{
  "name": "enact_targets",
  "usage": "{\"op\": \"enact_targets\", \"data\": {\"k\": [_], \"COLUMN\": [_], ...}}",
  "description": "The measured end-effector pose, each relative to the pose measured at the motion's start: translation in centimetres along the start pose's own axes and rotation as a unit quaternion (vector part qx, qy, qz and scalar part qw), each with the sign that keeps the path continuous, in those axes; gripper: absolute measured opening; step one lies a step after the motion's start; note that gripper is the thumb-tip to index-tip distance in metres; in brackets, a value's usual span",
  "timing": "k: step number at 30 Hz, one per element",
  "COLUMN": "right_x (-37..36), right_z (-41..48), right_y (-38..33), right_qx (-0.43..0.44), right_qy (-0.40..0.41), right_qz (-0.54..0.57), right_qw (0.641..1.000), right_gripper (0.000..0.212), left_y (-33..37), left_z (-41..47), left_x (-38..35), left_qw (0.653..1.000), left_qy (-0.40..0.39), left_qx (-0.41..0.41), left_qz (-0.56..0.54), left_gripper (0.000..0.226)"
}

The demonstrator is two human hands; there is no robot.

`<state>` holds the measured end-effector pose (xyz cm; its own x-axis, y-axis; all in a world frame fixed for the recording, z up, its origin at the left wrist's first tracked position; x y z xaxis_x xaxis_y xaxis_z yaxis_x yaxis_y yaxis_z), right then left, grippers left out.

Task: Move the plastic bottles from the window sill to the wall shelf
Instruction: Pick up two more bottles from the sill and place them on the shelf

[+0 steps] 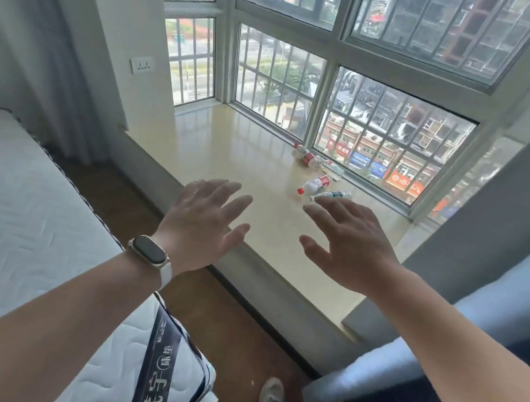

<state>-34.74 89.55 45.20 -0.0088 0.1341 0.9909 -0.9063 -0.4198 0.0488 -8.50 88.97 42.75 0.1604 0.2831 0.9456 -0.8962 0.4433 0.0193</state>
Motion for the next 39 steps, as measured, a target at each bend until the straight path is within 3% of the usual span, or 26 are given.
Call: {"op": "enact_targets", "data": {"k": [7, 19, 31, 39], "right_x": [-2.4, -4.0, -5.1, -7.1], "right_z": [6.1, 15.7, 21.0, 26.8], "right_y": [3.0, 14.7, 18.4, 19.8], "right_qx": [0.024, 0.009, 0.005, -0.026], "right_qy": [0.012, 0.041, 0.043, 0.048], "right_qz": [0.023, 0.049, 0.037, 0.011], "right_qw": [0.999, 0.998, 0.998, 0.998], "right_gripper": [0.063, 0.059, 0.057, 0.055], "left_y": [-2.6, -2.1, -3.9, -8.8], "left_z": [4.9, 20.6, 27.7, 33.1], "left_x": [-1.8, -7.2, -10.0, -13.6], "left_qw": [0.999, 0.998, 0.999, 1.000], "left_qy": [-0.017, -0.030, -0.035, -0.024], "left_qx": [0.030, 0.026, 0.035, -0.012], "left_qz": [0.036, 0.039, 0.014, -0.016], "left_gripper": [0.050, 0.051, 0.055, 0.054]}}
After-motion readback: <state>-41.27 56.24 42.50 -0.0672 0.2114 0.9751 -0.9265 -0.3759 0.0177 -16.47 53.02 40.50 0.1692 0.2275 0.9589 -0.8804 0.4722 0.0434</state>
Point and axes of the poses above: each hand's wrist, its own z-axis towards the middle knuckle, its own x-axis out of the back of the hand, y = z × x, the point moved 1 cm from there along z, towards the middle knuckle, and after that the axes turned 2 degrees about -y, right-handed, at the moved point
